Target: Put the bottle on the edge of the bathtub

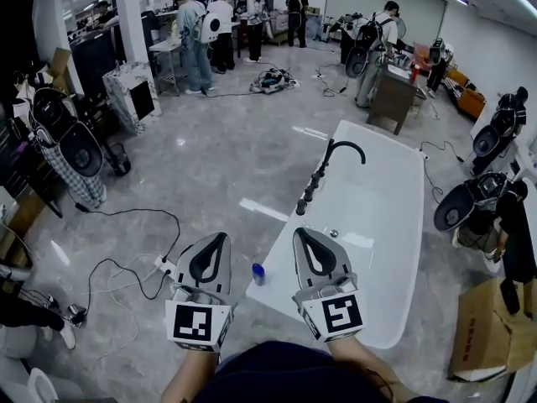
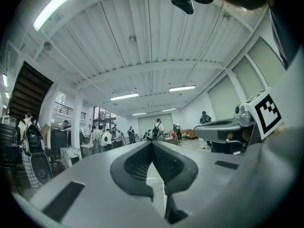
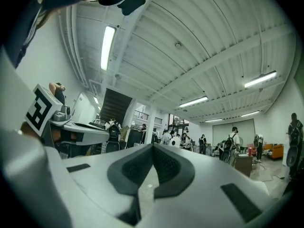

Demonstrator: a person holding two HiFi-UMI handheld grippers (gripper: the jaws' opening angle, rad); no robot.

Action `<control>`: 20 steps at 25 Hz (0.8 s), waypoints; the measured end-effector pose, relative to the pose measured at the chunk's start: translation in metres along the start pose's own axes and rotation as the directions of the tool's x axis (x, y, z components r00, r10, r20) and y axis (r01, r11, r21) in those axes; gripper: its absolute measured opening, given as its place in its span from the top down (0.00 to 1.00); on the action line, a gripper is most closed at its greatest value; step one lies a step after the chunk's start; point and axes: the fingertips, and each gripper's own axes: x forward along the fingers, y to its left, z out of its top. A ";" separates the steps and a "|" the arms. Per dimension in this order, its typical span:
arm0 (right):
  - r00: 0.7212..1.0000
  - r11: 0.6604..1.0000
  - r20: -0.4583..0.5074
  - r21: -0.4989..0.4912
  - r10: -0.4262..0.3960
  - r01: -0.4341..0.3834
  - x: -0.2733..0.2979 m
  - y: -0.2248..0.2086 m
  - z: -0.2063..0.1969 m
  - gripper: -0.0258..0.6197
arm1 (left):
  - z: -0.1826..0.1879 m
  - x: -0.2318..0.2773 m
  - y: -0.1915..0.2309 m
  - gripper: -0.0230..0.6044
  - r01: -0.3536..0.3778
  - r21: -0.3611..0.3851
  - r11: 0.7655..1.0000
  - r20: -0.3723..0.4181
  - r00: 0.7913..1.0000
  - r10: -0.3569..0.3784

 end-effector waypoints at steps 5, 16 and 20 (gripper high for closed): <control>1.000 1.000 0.002 0.002 0.011 -0.011 0.002 0.006 0.004 0.92 | 0.004 -0.004 -0.001 0.93 0.010 -0.001 1.000 0.016 1.000 -0.010; 1.000 1.000 0.003 0.020 0.022 -0.022 -0.001 0.017 -0.006 0.92 | -0.009 -0.015 -0.001 0.93 0.001 -0.019 1.000 0.000 1.000 -0.001; 1.000 1.000 -0.001 0.022 0.023 -0.023 0.002 0.019 -0.011 0.92 | -0.006 -0.014 -0.003 0.93 0.012 -0.025 1.000 0.037 0.999 -0.011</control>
